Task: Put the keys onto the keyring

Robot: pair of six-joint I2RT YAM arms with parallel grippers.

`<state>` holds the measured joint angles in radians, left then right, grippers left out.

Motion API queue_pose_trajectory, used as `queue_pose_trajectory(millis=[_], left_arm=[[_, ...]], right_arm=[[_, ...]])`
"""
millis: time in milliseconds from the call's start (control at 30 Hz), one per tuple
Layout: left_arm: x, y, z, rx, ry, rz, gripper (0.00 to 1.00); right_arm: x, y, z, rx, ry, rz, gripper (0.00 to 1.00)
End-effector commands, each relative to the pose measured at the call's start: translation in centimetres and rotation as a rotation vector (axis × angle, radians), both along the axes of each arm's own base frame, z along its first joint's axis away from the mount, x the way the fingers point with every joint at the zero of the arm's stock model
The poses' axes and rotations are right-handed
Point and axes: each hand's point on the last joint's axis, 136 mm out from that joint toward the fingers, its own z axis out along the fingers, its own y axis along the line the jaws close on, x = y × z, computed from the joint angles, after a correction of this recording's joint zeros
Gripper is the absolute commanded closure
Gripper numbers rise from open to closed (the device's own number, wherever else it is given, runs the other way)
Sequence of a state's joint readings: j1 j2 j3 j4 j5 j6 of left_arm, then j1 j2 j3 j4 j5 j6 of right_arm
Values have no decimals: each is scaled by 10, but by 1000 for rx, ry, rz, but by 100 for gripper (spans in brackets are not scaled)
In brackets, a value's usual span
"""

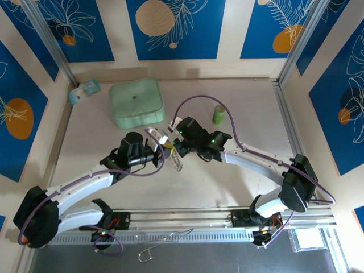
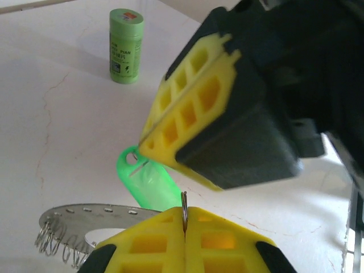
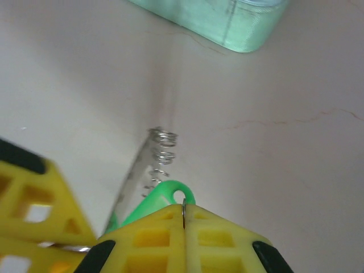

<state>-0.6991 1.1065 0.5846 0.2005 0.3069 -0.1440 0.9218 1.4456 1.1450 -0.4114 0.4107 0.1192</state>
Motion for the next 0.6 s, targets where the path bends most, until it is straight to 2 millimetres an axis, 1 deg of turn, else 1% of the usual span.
queue_pose_trajectory(millis=[0, 167, 300, 400, 567], left_arm=[[11, -6, 23, -37, -43, 35, 100], [16, -5, 21, -24, -39, 55, 100], [15, -9, 24, -40, -45, 39, 100], [13, -11, 27, -49, -51, 20, 100], [7, -14, 31, -79, -54, -11, 100]], right_arm=[[-14, 9, 21, 134, 17, 55, 100], [-36, 13, 26, 227, 84, 164, 100], [-49, 16, 30, 325, 154, 259, 100], [-54, 19, 33, 377, 181, 310, 100], [-51, 21, 33, 440, 203, 321, 100]])
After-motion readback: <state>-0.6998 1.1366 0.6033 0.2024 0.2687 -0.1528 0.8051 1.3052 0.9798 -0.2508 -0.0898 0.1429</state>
